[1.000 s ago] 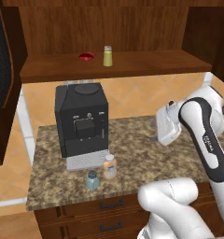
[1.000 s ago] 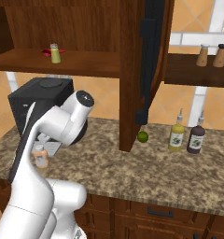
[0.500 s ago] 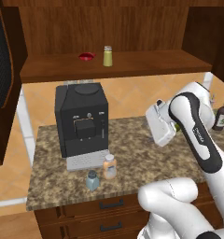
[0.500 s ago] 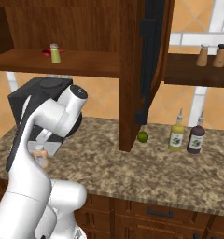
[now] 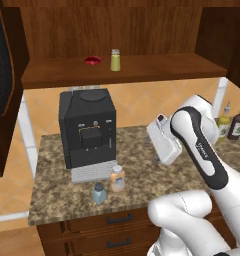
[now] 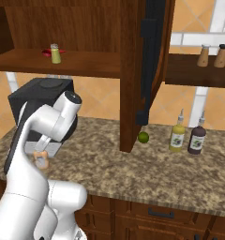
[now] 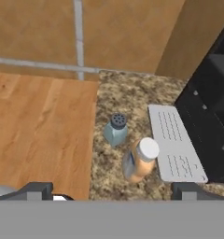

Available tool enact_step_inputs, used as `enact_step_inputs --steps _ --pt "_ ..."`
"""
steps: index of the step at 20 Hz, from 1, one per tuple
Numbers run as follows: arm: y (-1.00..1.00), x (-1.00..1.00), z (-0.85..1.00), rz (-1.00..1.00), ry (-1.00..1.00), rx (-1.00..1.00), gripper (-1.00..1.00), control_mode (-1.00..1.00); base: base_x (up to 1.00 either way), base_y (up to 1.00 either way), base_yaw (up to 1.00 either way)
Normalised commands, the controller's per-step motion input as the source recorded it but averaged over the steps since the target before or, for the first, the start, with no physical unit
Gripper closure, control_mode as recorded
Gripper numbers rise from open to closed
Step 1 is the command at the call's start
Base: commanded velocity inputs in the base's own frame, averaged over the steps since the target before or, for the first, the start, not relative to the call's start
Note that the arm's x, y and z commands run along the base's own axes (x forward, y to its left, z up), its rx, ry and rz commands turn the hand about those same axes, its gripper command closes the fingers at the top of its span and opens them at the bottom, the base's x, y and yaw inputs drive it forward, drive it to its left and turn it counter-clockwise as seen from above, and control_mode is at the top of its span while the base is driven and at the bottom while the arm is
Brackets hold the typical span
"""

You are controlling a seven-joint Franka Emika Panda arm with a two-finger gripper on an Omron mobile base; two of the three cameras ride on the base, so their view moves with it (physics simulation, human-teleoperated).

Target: Put the shaker and condiment bottle from the counter next to their counterparts in the cabinet.

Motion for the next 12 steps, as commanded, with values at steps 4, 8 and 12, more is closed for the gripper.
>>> enact_step_inputs --steps 4,8,12 --pt "0.09 -0.03 -0.21 0.17 -0.03 0.00 -1.00 -1.00 0.00 0.00 0.00" --pt "0.10 0.00 -0.27 0.11 0.00 0.00 -1.00 -1.00 0.00 0.00 0.00" --pt "0.16 0.00 -0.28 0.01 -0.01 0.00 -1.00 -1.00 0.00 0.00 0.00"
